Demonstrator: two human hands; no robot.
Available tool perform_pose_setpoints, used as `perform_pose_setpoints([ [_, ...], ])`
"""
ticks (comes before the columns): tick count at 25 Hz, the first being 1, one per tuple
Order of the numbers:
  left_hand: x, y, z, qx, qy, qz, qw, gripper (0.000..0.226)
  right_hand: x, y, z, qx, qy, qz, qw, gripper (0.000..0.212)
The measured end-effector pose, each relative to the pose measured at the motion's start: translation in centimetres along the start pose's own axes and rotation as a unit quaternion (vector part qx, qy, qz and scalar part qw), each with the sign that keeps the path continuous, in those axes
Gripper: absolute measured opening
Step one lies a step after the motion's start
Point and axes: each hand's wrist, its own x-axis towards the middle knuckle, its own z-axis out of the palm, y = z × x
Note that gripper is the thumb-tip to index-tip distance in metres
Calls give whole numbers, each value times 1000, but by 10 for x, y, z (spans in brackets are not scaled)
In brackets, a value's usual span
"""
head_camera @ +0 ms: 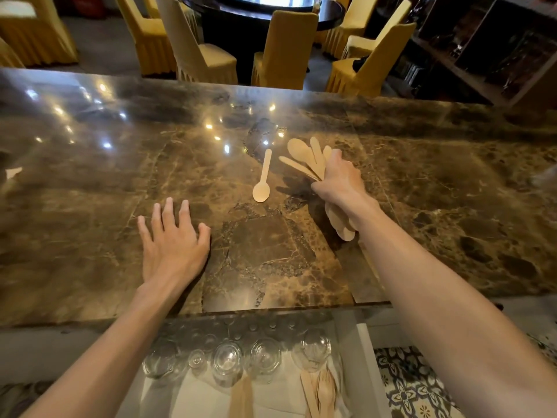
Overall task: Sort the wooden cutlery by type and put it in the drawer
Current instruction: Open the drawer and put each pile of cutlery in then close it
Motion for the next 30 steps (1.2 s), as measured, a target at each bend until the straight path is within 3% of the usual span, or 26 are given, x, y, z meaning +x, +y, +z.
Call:
perform_pose_setpoints([
  [4,27,33,-12,-132,14,26,991,46,-9,-6,-5,52,-10,-13,999,57],
  [9,61,113,2,-61,-21,77,995,65,-16,-23,-2,250,-17,34,968,63],
  [13,70,122,16,-30,-17,39,999,55,-22,-22,-7,349,5,52,936,48],
  [18,76,131,4,-56,-102,48,992,46,-31,-17,-6,467,-32,86,880,27],
  [19,76,129,0,-74,-120,63,988,42,-32,-15,-4,491,-42,107,863,31],
  [22,58,117,-7,-245,-149,117,951,28,-38,-15,2,563,-35,157,810,56],
  [25,22,106,-5,-399,-62,161,900,26,-45,-24,9,527,46,102,842,61],
  [26,13,103,-3,-437,-24,149,887,25,-49,-29,12,508,91,79,853,59],
  [28,4,101,-1,-544,6,77,836,23,-60,-38,17,517,160,50,839,64],
  [30,1,100,-2,-597,-10,50,801,29,-69,-44,23,537,157,26,828,67],
])
